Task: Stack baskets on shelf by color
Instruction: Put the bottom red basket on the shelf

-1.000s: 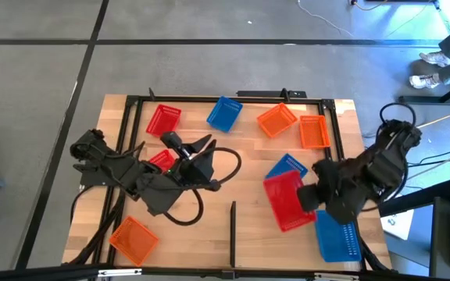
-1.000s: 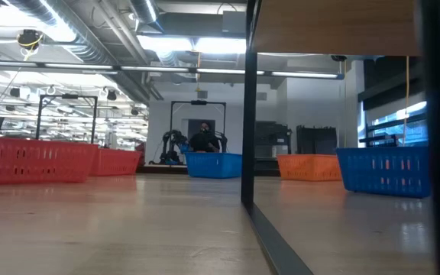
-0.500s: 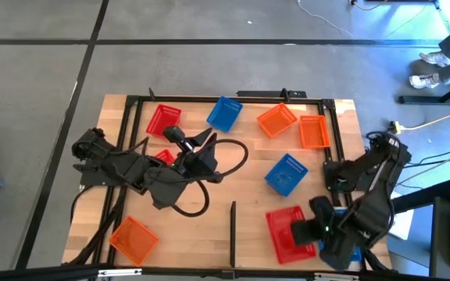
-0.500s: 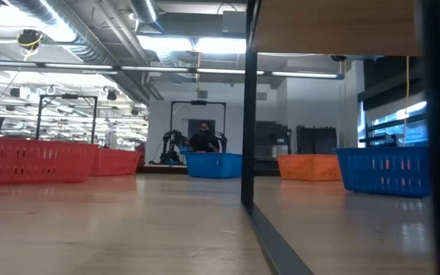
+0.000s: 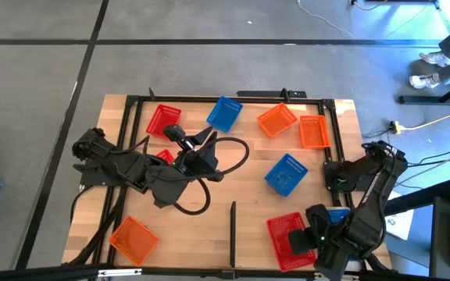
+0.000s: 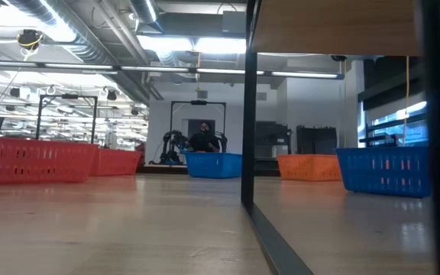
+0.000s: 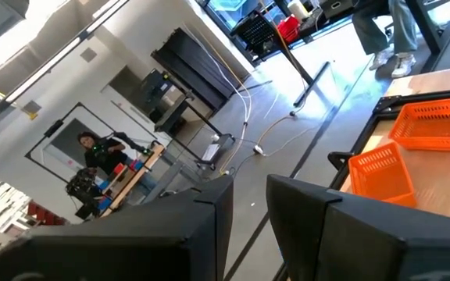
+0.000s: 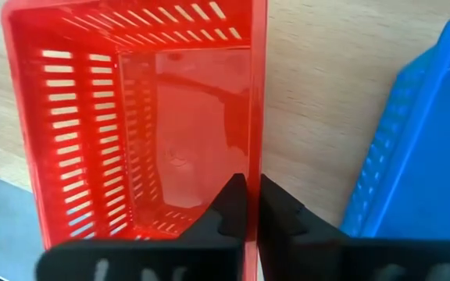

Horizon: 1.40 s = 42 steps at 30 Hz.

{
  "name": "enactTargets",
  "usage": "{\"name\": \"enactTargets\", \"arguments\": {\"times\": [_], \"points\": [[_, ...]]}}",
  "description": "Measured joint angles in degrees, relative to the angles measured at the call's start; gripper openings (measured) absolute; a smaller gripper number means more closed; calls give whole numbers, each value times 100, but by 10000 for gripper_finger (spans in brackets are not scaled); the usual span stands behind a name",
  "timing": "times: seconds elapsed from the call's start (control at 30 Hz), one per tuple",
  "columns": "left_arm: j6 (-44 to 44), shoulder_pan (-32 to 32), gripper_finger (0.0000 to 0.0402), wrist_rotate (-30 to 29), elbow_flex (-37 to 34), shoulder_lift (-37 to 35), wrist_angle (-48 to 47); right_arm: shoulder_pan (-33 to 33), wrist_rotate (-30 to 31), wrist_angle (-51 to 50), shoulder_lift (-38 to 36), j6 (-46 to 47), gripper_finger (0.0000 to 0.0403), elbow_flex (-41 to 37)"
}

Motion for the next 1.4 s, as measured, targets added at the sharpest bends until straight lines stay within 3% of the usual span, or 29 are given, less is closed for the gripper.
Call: {"name": "enactTargets", "arguments": {"times": [0.33, 0.7, 0.93, 1.13, 1.4], "points": [[-4, 1, 76, 0, -2, 0, 1, -15, -7, -36, 0, -376, 72, 0], [-2, -2, 76, 0, -2, 0, 0, -46, -260, -162, -303, -229, 76, 2], [-1, -2, 76, 0, -2, 2, 0, -59, 983, 142, -662, -829, 77, 8], [0, 33, 76, 7, -2, 2, 0, -147, 990, 309, -675, -1885, 77, -148], [2, 97, 76, 9, -6, 4, -2, -152, 1124, 403, -673, -2041, 77, -619]]}}
